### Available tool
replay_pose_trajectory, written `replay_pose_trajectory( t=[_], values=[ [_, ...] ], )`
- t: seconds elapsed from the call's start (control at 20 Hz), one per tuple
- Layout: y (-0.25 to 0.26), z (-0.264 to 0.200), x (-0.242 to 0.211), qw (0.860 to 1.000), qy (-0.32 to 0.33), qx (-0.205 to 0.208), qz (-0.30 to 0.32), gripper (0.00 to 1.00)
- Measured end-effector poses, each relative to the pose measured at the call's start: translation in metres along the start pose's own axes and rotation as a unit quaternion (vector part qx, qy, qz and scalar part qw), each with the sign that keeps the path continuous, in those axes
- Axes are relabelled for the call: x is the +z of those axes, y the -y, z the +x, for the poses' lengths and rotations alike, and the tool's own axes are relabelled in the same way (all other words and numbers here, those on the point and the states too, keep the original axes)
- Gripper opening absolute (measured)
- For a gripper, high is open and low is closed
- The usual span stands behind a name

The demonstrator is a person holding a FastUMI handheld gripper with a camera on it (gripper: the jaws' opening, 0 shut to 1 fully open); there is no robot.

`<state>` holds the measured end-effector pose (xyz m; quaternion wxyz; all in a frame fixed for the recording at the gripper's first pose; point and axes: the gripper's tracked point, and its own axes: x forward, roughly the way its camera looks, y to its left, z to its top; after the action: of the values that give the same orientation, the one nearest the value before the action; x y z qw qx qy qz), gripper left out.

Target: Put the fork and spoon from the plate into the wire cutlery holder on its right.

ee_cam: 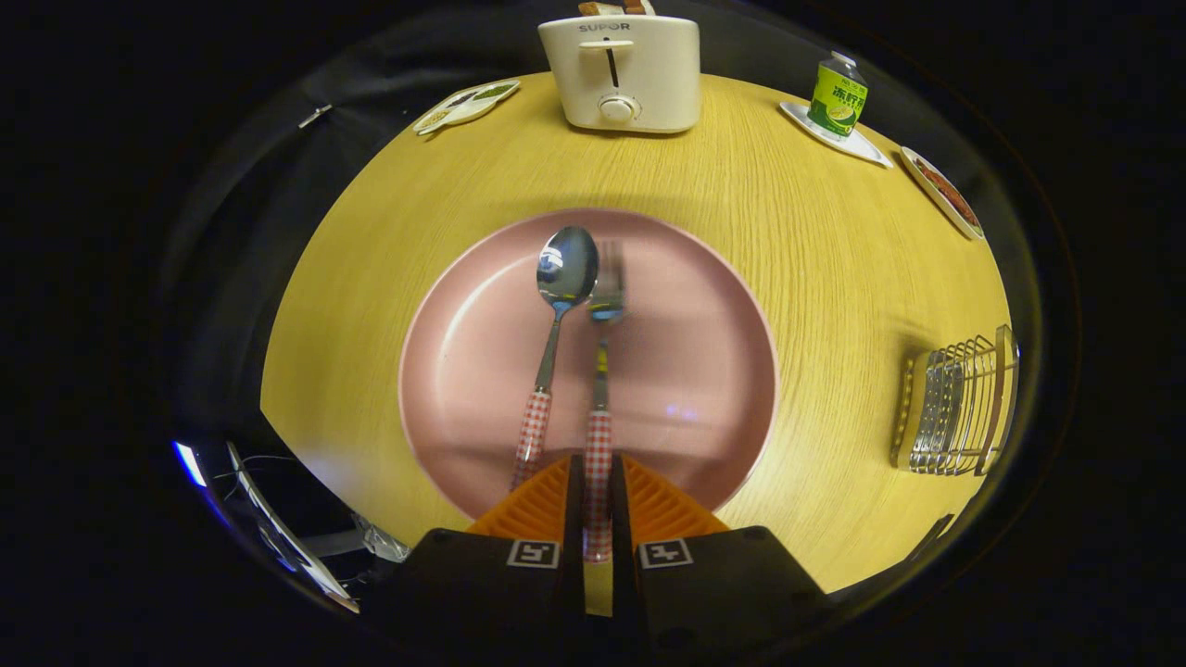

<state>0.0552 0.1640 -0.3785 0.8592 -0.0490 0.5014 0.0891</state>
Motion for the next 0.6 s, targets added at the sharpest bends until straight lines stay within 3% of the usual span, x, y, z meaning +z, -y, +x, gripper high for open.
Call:
replay_pose_trajectory(
  t=[0.2,0.4,0.6],
  values=[
    [0.014,-0.015,-0.004,0.999,-0.006,0.020,0.024,0.10],
    [0.029,-0.042,-0.003,0.998,0.001,0.040,0.038,0.10],
    [0.047,-0.093,-0.008,0.998,0.012,0.060,-0.001,0.10]
  ],
)
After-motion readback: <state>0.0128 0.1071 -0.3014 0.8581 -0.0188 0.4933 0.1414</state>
